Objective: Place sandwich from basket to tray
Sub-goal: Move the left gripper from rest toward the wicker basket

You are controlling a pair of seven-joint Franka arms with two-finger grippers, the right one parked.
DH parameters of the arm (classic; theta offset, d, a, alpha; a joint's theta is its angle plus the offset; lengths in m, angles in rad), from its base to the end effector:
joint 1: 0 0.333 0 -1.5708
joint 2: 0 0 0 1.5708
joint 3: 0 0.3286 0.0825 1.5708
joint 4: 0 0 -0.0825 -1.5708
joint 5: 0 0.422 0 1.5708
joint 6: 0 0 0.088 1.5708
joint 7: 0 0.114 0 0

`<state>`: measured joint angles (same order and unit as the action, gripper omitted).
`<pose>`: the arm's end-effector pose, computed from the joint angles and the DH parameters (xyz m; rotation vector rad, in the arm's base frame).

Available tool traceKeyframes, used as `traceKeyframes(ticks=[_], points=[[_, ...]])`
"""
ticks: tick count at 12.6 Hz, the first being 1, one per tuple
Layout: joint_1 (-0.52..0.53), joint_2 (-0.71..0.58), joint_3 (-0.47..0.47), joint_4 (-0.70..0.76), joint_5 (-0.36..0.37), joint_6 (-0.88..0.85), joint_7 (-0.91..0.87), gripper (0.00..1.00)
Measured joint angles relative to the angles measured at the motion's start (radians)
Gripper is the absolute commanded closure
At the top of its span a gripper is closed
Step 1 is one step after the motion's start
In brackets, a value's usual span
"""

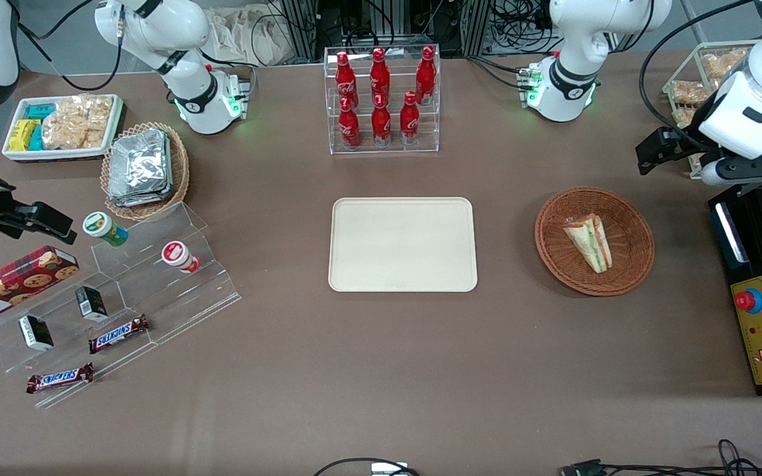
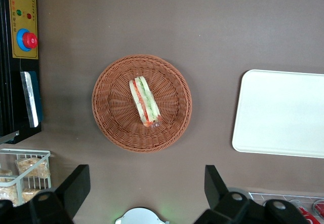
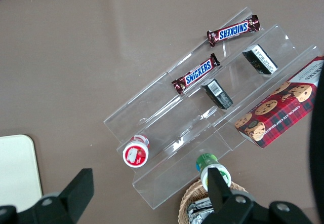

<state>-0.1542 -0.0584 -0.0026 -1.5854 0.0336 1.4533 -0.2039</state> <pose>0.5543 -0.0835 0.6467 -3.0926 -0.0771 0.1029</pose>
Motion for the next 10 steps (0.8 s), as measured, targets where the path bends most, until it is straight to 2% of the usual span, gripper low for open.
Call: traceKeyframes(ticks=[10], points=[[0.0, 0.028, -0.016, 0.015, -0.001, -0.062, -0.032, 0.0]])
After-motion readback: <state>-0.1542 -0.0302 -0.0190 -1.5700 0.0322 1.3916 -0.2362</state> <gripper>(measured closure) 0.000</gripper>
